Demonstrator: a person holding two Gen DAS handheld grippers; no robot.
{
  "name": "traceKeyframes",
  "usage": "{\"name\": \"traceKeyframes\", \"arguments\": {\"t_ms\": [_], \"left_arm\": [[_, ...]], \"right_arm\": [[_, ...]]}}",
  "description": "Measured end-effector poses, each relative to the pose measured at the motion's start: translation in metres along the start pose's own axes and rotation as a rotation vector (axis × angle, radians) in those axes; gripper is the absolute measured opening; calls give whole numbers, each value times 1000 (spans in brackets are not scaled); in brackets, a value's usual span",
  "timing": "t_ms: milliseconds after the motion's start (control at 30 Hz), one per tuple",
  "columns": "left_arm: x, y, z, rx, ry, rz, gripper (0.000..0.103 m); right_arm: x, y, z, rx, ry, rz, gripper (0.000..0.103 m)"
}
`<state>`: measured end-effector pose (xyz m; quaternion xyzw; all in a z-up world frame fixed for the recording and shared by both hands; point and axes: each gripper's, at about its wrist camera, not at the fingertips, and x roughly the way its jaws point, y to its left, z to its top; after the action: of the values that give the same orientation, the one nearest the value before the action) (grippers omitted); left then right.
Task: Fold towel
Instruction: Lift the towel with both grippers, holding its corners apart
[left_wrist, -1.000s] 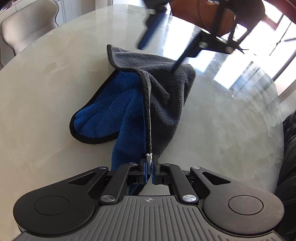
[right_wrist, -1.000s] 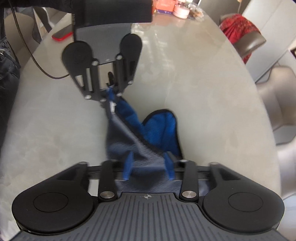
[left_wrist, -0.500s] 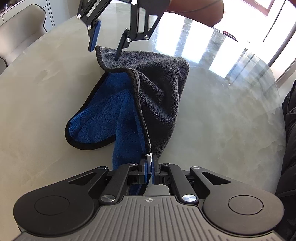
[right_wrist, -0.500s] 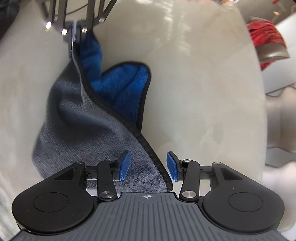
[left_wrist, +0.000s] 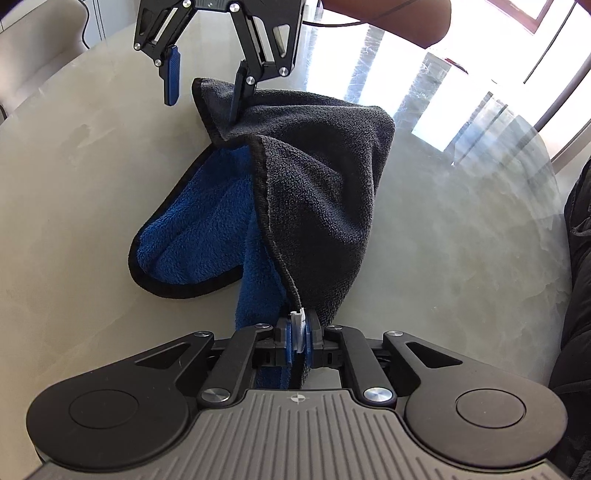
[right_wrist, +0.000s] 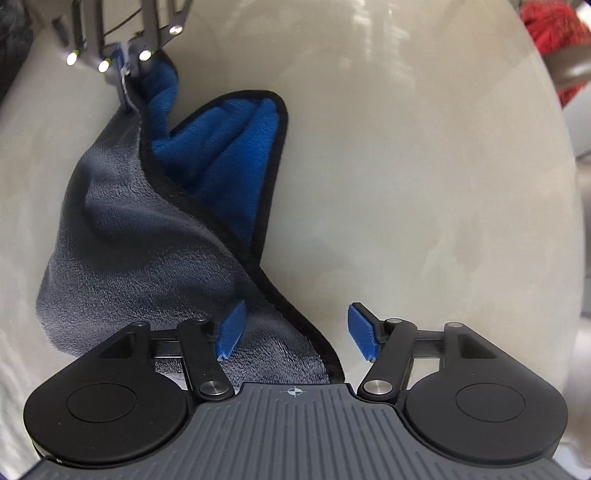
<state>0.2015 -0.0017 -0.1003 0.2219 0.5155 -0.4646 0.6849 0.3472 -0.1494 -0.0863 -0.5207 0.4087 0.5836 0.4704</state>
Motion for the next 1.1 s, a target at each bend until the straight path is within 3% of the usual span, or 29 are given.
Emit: {"name": "traceKeyframes", "arguments": {"t_ms": [167,200,367,533,733,900,1033,1100], "left_arm": [[-2,5,-3,-10,-7,-16,7],[-2,6,-4,-15,-9,-19,7],[-2,11,-4,-22,-5,-32,7],[-1,13,-4,-17,2,-41,7],[-1,17,0,-19,25,-47,7],[-2,16,1,-5,29,-40,8],[-4,20,-1,-15,19,-52,8],[-2,19,1,-21,16,-59,8]], "right_arm": [[2,-10,-7,95,15,38,60],[2,-9,-7,92,19,42,57],[-2,-6,-9,90,55,76,22],[-10,9,-17,52,122,82,16],[-12,12,-30,79,136,82,16],[1,-7,-35,134,135,35,23],[7,-26,-42,177,145,59,54],[10,-33,-45,193,149,72,58]]}}
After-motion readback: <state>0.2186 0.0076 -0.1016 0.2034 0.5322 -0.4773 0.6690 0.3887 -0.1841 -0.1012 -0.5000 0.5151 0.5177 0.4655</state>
